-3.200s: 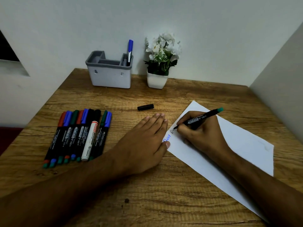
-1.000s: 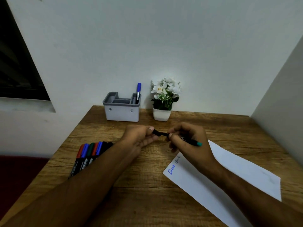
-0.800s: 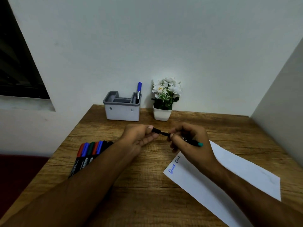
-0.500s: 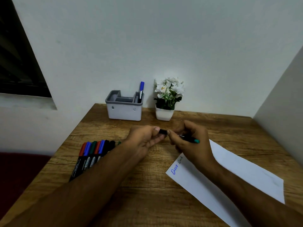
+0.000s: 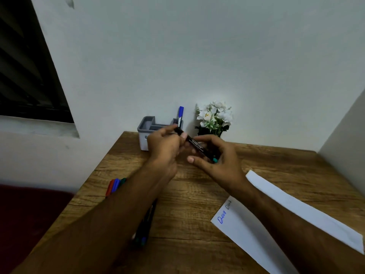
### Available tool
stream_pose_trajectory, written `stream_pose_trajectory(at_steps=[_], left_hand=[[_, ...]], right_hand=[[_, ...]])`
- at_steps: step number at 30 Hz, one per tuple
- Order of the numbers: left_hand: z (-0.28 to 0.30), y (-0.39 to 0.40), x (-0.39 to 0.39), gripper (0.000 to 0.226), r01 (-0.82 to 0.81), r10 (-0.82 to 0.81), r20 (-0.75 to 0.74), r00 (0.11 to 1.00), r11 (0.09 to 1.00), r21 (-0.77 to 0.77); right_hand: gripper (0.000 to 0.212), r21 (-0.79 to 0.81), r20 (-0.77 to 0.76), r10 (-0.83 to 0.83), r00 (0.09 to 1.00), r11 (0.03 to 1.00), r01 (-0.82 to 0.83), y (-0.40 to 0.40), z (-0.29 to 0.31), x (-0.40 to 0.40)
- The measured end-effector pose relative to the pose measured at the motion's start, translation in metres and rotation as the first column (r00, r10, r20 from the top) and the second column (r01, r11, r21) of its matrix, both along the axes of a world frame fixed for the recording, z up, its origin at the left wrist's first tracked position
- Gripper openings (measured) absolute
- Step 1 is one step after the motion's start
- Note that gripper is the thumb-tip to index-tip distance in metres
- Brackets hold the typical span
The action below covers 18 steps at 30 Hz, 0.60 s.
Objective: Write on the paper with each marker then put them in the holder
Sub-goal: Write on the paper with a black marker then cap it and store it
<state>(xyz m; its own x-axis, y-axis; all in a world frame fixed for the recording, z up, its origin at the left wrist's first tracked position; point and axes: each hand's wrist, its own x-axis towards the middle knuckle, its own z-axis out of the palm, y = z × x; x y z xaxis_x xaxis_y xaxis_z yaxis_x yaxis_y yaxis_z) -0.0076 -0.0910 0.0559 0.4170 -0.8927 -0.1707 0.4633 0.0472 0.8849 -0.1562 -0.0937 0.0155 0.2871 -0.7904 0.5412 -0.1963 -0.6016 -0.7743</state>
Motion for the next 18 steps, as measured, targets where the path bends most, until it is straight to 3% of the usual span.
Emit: stream_pose_trajectory(at_steps=[4,9,14,18], left_hand=[[0.015,-0.028,0.027,0.036,-0.155,0.233,0.294,0.927,0.952,-0.265],[0.036,-0.061,0.029,0.039,-0.12,0.386,0.532,0.753,0.876,-0.466],[0.029,-0.096,0.033,0.038,-0.081,0.436,0.664,0.607,0.866,-0.494],[0.012,-0.115,0.037,0.036,-0.105,0.381,0.718,0.583,0.911,-0.398]], right_hand=[[0.053,0.03,-0.083,-0.077,0.994,0.996,0.079,-0.007,0.003,0.012],[0.04,0.028,-0.189,-0.177,0.966,0.982,0.185,-0.023,-0.002,0.023],[0.035,0.017,-0.276,-0.196,0.941,0.978,0.208,-0.036,-0.006,0.029],[0.032,0.029,-0.275,-0.176,0.945,0.981,0.191,-0.04,-0.014,0.028]])
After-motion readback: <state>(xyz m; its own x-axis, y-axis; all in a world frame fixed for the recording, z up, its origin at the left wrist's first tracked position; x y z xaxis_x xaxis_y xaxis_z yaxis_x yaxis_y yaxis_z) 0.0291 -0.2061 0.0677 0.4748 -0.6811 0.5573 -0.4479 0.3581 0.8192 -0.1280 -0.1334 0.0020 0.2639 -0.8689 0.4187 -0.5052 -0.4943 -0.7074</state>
